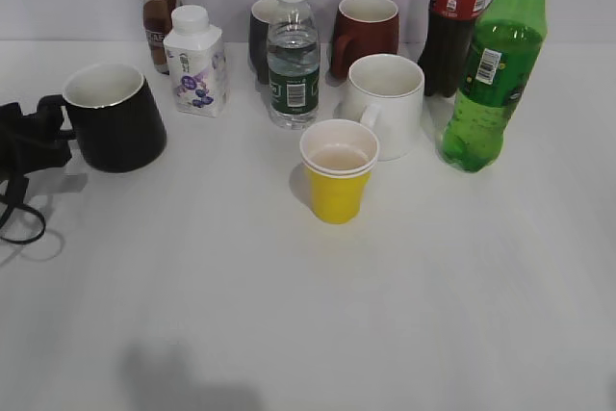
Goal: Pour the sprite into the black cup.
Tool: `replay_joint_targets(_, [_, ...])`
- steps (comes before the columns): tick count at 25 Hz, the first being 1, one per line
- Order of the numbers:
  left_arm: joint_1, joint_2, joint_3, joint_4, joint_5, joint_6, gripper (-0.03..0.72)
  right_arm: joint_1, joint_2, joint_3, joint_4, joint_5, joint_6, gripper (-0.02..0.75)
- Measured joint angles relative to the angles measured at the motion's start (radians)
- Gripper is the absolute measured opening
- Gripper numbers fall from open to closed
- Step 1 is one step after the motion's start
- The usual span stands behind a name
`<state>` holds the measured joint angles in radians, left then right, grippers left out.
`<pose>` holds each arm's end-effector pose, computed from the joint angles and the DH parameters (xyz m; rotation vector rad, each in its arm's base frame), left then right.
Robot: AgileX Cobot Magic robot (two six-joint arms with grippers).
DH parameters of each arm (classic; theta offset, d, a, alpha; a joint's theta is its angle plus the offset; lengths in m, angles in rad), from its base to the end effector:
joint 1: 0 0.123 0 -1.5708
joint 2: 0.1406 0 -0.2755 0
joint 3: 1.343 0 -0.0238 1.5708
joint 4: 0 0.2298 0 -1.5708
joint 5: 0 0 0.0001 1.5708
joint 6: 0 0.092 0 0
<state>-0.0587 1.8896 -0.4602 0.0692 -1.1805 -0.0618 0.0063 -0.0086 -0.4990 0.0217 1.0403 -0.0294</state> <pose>0.2872 -0.0228 0.1365 0.0673 1.7333 -0.1247 -0.0131 0.0016 0.2680 -0.0368 2.0158 0.0112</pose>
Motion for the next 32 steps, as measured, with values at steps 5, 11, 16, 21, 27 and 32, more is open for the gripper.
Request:
replay_joint_targets(5, [0.000, 0.039, -0.096, 0.002, 0.088, 0.000, 0.384, 0.000, 0.000, 0.000, 0.000, 0.000, 0.000, 0.574])
replay_joint_targets(11, [0.000, 0.106, -0.191, 0.071, 0.114, 0.000, 0.226, 0.000, 0.000, 0.000, 0.000, 0.000, 0.000, 0.574])
replay_joint_targets(16, [0.000, 0.106, -0.202, 0.117, 0.117, 0.002, 0.069, 0.000, 0.000, 0.000, 0.024, 0.000, 0.000, 0.574])
replay_joint_targets(21, [0.000, 0.035, -0.191, 0.140, 0.165, 0.011, 0.064, 0.000, 0.003, -0.004, 0.130, -0.016, -0.040, 0.574])
replay_joint_targets(27, [0.000, -0.158, -0.119, 0.147, 0.166, 0.011, 0.062, 0.000, 0.124, -0.004, 0.143, -0.539, -0.138, 0.574])
replay_joint_targets(32, [0.000, -0.286, -0.042, 0.148, 0.167, 0.011, 0.061, 0.000, 0.352, 0.039, 0.117, -1.022, -0.157, 0.574])
